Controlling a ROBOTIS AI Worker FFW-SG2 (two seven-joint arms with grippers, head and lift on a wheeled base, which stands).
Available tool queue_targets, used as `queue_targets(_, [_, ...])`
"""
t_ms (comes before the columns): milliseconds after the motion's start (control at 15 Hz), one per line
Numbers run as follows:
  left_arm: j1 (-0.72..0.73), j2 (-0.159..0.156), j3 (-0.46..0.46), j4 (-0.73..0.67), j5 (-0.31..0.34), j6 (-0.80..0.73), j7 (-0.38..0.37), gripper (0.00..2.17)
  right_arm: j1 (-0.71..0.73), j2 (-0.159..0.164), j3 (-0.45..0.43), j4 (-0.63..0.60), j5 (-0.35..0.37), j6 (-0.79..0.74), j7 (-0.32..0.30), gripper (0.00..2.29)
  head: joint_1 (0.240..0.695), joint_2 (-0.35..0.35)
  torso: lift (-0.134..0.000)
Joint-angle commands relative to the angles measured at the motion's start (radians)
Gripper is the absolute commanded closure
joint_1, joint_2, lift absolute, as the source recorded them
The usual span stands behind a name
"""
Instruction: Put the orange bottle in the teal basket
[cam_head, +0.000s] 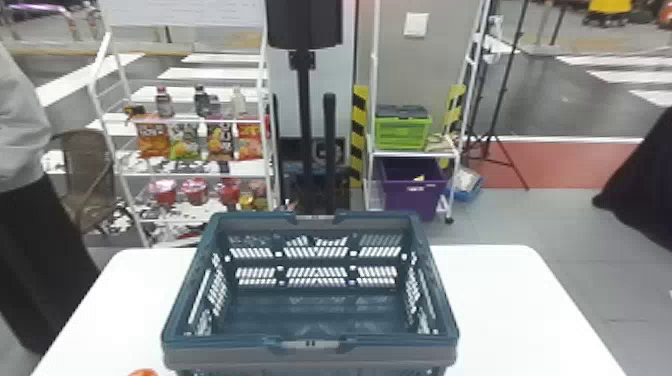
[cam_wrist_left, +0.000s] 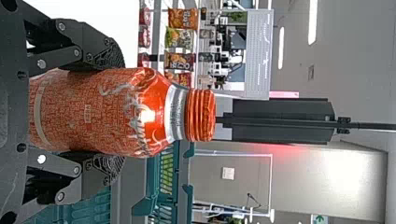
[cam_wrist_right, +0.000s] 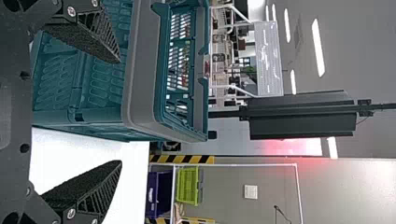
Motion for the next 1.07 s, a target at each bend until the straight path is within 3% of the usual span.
queue_targets(0, [0.0,-0.003,0.0,-0.002,0.0,0.0,0.0,0.61,0.0,-0.002,0.0,0.001,0.0,0.0,0.0,0.13,0.499,0.0,0.0])
queue_targets(667, [-0.003,-0.003,0.0,-0.012,-0.005,0.012,0.001,0.61,0.002,-0.002,-0.003,0.0,-0.002,0.0,0.0,0.13,0.499,0.0,0.0])
queue_targets(1000, [0.005,-0.003,0.003,-0.109,-0.014,0.08,-0.006,0.61,0.0,-0.002,-0.005,0.006,-0.003,0.0,0.0,0.13,0.499,0.0,0.0])
